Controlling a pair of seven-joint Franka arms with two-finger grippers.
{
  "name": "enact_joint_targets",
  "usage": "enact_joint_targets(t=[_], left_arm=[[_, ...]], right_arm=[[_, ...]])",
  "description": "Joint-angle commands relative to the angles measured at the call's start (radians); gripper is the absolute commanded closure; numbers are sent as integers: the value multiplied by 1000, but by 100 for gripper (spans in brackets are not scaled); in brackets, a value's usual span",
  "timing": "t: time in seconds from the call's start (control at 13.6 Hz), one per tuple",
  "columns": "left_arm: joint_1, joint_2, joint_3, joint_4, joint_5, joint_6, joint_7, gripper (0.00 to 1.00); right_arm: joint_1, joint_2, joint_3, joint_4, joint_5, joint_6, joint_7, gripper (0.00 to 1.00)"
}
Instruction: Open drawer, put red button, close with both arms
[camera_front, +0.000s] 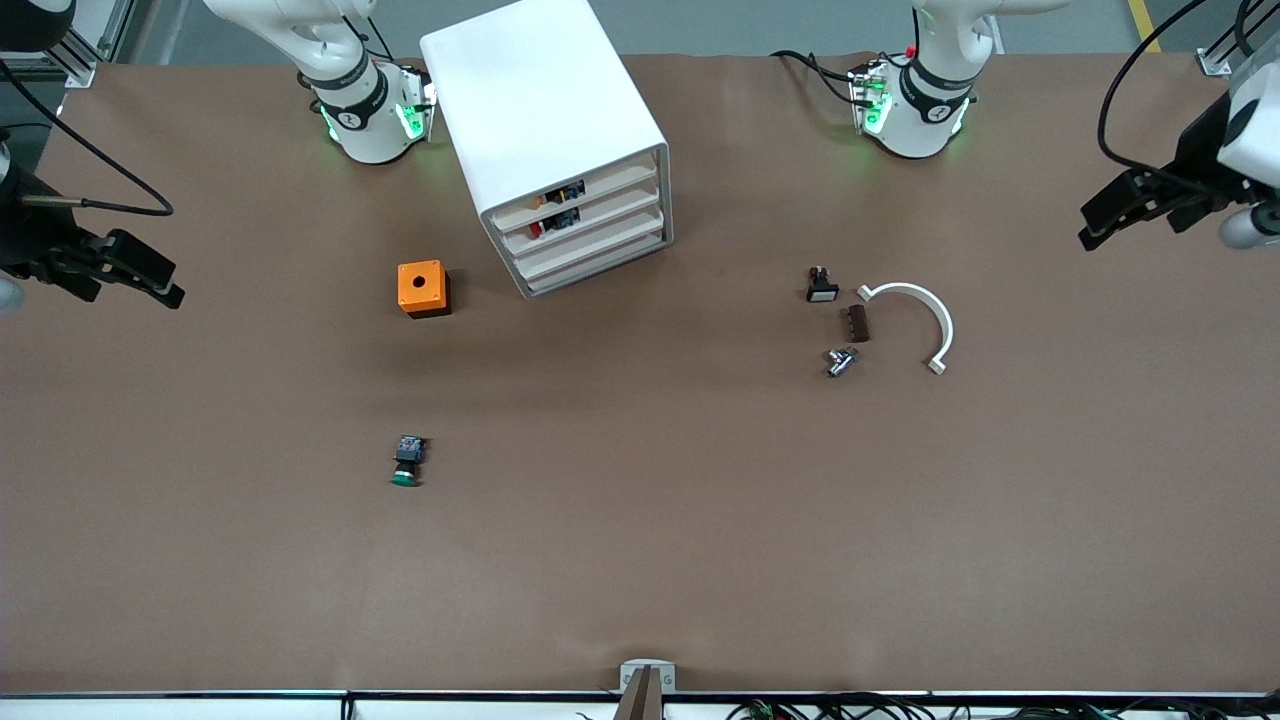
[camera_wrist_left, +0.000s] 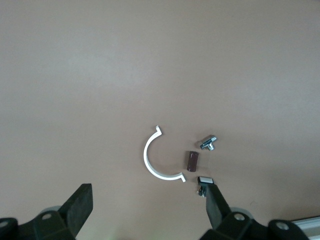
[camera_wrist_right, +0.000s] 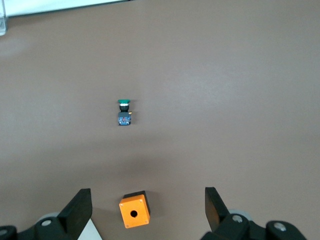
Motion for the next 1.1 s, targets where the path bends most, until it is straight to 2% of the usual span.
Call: enact_joint_targets(t=[0.0,0.44,0.73,0.81,0.96,1.03], left_arm=[[-18,6,-3,-5,-3,24,22,0],[0,-17,3,-15,0,-4,107,0],[20,-22,2,1,0,-43,110,0],[20,-18,2,7,0,-44,113,0],[23,-15,3,10,0,-44,154,0],[32,-14,3,13,1,-45,180,0]], right_arm=[[-29,7,12,18,-7,-63,-62,0],[-27,6,12,21,-7,-101,-72,0],[-27,6,12,21,-7,-102,-75,11],[-27,6,12,21,-7,-102,-75,11],[-27,6,12,21,-7,-102,-73,2],[-27,6,12,21,-7,-102,-73,1]])
